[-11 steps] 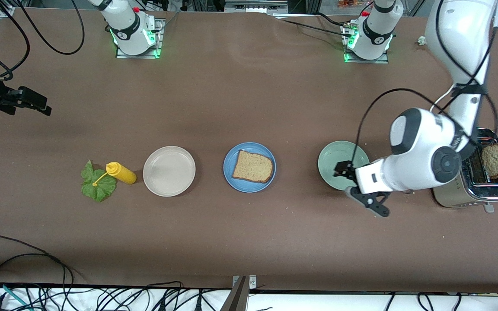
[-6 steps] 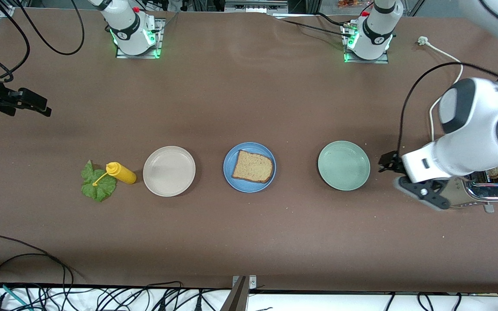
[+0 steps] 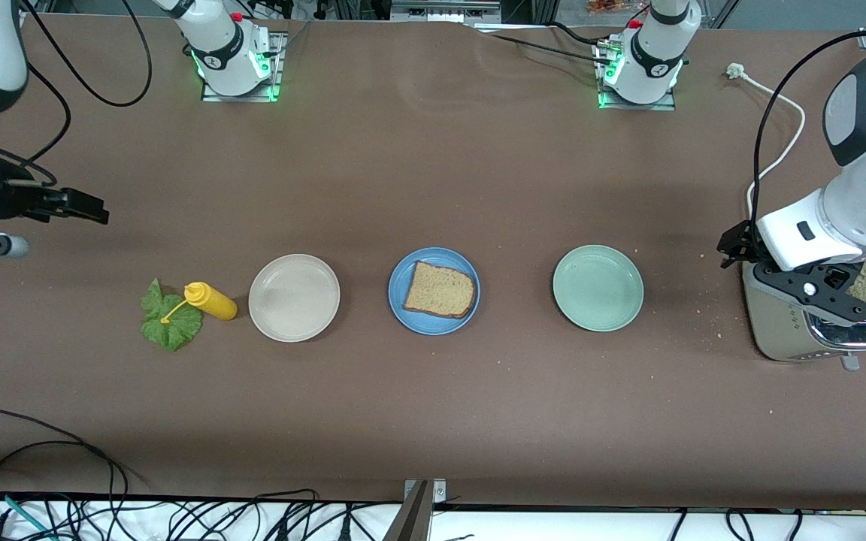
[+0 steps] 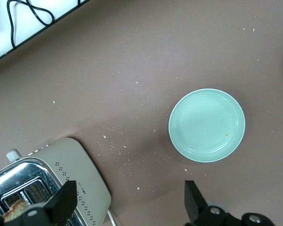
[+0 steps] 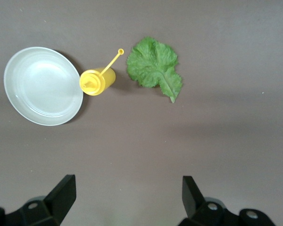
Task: Make sandwich in blue plate with both arms
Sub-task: 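Reach the right gripper down to the green lettuce leaf and grasp it, then lift the lettuce with the right gripper and carry it toward the blue plate, then lower the lettuce onto the bread and open the right gripper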
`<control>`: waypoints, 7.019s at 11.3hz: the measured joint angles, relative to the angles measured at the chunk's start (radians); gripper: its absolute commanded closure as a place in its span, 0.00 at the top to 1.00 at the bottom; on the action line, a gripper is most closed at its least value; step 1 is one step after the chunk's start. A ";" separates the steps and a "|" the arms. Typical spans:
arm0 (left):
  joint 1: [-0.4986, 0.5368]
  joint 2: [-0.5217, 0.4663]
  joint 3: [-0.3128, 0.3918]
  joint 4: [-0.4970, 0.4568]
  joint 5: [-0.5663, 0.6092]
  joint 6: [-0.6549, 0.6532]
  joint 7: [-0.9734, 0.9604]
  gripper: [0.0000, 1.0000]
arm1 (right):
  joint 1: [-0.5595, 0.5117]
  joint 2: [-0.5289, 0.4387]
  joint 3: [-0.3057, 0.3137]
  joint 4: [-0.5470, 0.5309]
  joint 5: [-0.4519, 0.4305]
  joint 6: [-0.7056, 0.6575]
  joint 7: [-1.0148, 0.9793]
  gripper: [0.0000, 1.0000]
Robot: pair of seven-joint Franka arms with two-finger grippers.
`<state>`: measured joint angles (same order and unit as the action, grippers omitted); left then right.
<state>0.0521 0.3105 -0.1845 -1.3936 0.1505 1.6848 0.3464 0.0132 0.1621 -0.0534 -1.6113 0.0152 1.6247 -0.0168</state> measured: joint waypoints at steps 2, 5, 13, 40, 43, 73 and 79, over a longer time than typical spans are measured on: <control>0.000 0.002 0.001 -0.005 0.000 0.000 0.000 1.00 | 0.000 0.068 0.000 0.001 -0.003 0.039 0.000 1.00; 0.005 0.002 0.003 -0.003 0.000 0.002 -0.001 1.00 | -0.009 0.190 -0.001 0.003 -0.006 0.155 -0.081 1.00; 0.033 0.009 0.011 0.003 -0.002 0.002 -0.002 1.00 | -0.071 0.480 -0.004 0.004 -0.007 0.532 -0.244 1.00; 0.046 0.014 0.011 0.003 -0.002 0.002 -0.005 1.00 | -0.073 0.228 0.044 0.000 0.020 0.208 -0.297 0.00; 0.046 0.014 0.011 0.003 -0.002 0.002 -0.005 1.00 | -0.061 0.169 0.046 0.000 0.022 0.152 -0.297 0.00; 0.048 0.014 0.011 0.003 -0.003 0.002 -0.005 1.00 | 0.768 0.740 -0.026 0.448 0.121 0.457 1.159 0.00; 0.048 0.014 0.010 0.003 -0.003 0.002 -0.005 1.00 | 0.770 0.775 -0.029 0.449 0.088 0.467 1.159 0.12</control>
<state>0.1003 0.3249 -0.1740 -1.3902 0.1477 1.6866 0.3418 0.7832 0.9372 -0.0822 -1.1623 0.1032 2.0919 1.1426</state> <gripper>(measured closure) 0.000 0.907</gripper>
